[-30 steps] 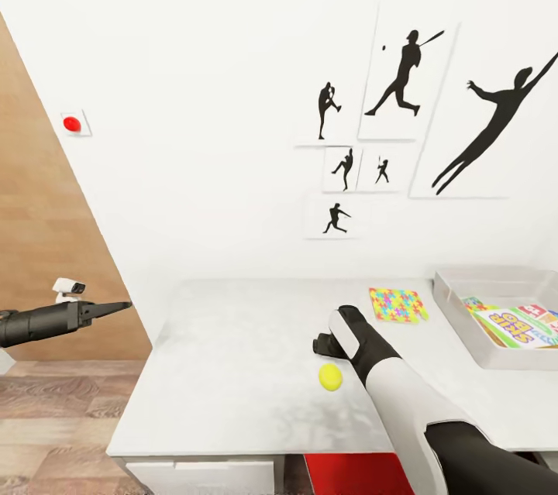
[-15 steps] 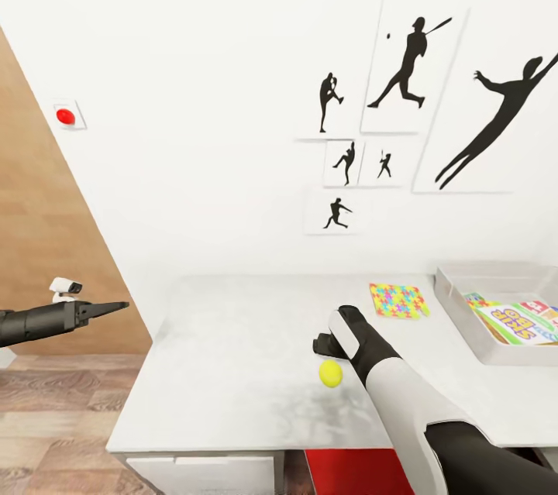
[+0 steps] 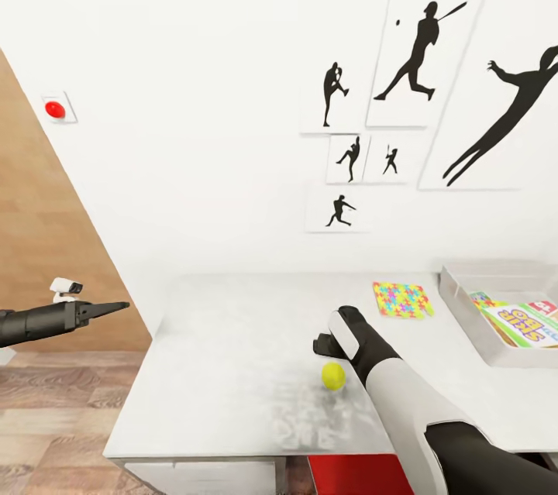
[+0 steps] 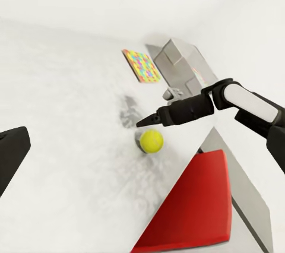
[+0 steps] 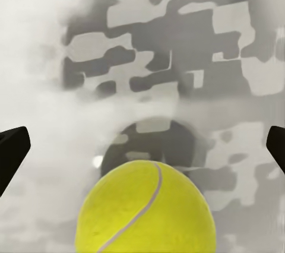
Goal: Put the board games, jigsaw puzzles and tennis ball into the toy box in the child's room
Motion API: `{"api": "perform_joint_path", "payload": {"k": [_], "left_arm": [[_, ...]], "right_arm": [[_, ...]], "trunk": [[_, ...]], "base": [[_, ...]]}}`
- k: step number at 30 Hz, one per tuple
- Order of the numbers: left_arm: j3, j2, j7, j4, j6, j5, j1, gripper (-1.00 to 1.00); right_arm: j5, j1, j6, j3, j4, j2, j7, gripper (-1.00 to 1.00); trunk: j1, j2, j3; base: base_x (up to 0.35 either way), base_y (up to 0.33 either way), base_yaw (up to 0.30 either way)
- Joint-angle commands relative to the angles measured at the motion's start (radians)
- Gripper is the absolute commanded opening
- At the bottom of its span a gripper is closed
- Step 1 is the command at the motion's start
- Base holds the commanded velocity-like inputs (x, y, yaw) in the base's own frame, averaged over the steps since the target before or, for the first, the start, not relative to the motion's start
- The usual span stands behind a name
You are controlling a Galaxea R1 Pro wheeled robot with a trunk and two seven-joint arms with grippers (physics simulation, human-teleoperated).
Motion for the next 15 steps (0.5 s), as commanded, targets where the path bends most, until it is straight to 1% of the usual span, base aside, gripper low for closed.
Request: {"api": "perform_joint_path", "payload": {"k": [1,5,10,15], "left_arm": [[0.000,0.001,-0.004,0.000,0.011,0.000,-0.001,1.00],[0.000,0.001,-0.004,0.000,0.011,0.000,-0.001,1.00],[0.000,0.000,-0.004,0.000,0.011,0.000,-0.001,1.00],[0.000,0.000,-0.004,0.000,0.011,0.000,-0.001,1.00]], "right_arm": [[-0.010,-0.001,0.002,0.003,0.000,0.000,-0.010,1.00],[-0.012,-0.001,0.004,0.003,0.006,0.000,-0.010,1.00],[-0.012,0.000,0.004,0.003,0.009,0.000,-0.011,1.00],[-0.010,0.000,0.003,0.004,0.008,0.000,-0.011,1.00]], "trunk": [[0.001,-0.002,-0.004],[0.001,-0.002,-0.010],[0.001,-0.002,-0.018],[0.001,-0.002,-0.020]], "base": [[0.004,0.001,0.000],[-0.050,0.000,0.000],[-0.173,0.000,0.000],[-0.039,0.000,0.000]]}}
